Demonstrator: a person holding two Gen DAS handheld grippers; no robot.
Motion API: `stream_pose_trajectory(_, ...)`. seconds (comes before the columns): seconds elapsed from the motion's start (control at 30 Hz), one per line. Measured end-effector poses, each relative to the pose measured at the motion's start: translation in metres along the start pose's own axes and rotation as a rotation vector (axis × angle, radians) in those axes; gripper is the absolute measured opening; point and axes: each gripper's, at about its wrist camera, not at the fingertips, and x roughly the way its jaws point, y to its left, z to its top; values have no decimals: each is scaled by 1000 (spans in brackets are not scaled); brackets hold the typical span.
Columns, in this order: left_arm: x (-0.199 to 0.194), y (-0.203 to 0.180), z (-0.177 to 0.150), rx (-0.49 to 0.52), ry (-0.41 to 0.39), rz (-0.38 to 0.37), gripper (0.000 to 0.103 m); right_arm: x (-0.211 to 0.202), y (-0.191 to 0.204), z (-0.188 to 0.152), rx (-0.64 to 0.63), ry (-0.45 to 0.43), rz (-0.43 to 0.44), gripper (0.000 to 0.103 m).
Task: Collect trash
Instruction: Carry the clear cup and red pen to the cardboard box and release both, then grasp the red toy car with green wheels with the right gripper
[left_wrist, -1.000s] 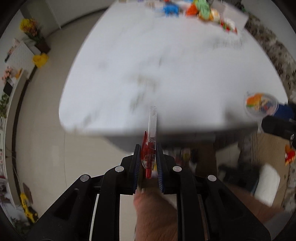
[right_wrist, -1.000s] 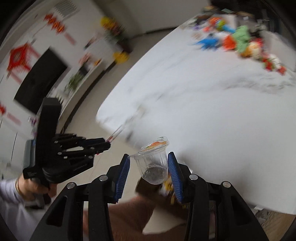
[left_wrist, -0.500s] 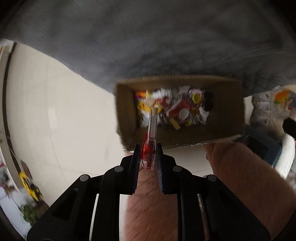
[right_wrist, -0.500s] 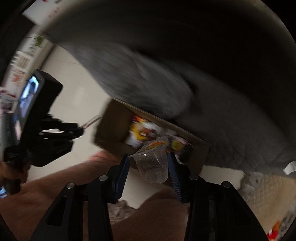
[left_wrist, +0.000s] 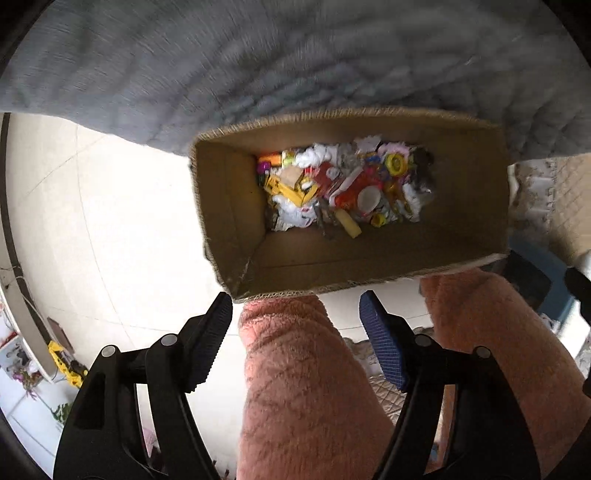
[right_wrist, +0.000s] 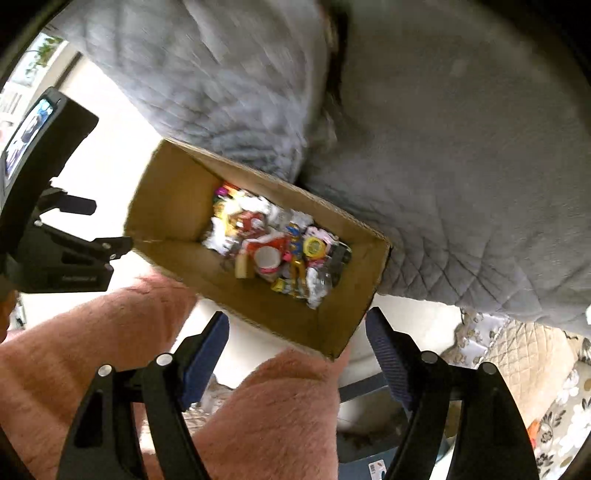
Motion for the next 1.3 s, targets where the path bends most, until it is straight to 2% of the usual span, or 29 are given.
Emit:
stream_pose_trajectory(0.1,-55,9,-17,13,-76,-32,70,-54,8,2,-53,-81,79,75)
stream_pose_trajectory(0.17,-105,18,-33,24,-154,-38,70,-102,11,3,-90,-151,138,75)
stream_pose_trajectory(0.2,-135,24,-42,23,-214,-44,73,-127,11,5,-96,-199,166,75)
stream_pose_trajectory(0.27,-169,31,-51,13,-299,-23,84,-184,2,16,-81,-330,222,78)
stream_pose_trajectory(0.3,-185,32,-54,4,-341,-9,84,-205,-6,22,-65,-392,229,85)
stream_pose_trajectory(0.33,-200,34,-55,-5,-381,6,84,-231,-21,34,-32,-485,206,92)
stream_pose_trajectory(0.43,-229,31,-54,-29,-449,19,84,-267,-74,77,88,-654,91,97)
stream_pose_trajectory(0.5,-238,27,-51,-41,-468,1,84,-272,-118,116,189,-702,23,97)
stream_pose_trajectory(0.63,-250,20,-44,-79,-489,-29,84,-261,-205,203,346,-701,-149,97)
stream_pose_trajectory(0.7,-255,18,-44,-90,-496,-30,84,-251,-240,249,382,-655,-242,95)
stream_pose_trajectory(0.77,-260,18,-45,-99,-503,-20,84,-234,-271,284,430,-588,-276,91)
stream_pose_trajectory(0.8,-263,18,-45,-100,-504,-21,84,-226,-284,297,453,-557,-257,85)
stream_pose_trajectory(0.87,-262,23,-42,-102,-499,-15,84,-215,-301,313,481,-499,-209,64)
stream_pose_trajectory(0.9,-262,24,-39,-107,-496,-12,84,-211,-305,315,483,-493,-170,45)
stream_pose_trajectory(0.93,-264,27,-36,-114,-496,-17,84,-213,-308,313,493,-507,-132,39)
stream_pose_trajectory(1.0,-267,30,-26,-117,-504,-26,84,-218,-309,301,502,-523,-113,39)
stream_pose_trajectory(1.03,-271,30,-19,-109,-517,-25,84,-222,-306,287,496,-545,-74,39)
stream_pose_trajectory(1.1,-281,26,-4,-75,-551,-25,84,-229,-302,262,500,-563,-56,38)
stream_pose_trajectory(1.17,-299,19,23,-23,-625,-20,84,-237,-297,222,503,-603,17,39)
stream_pose_trajectory(1.3,-331,9,100,55,-764,25,84,-247,-274,149,521,-653,129,39)
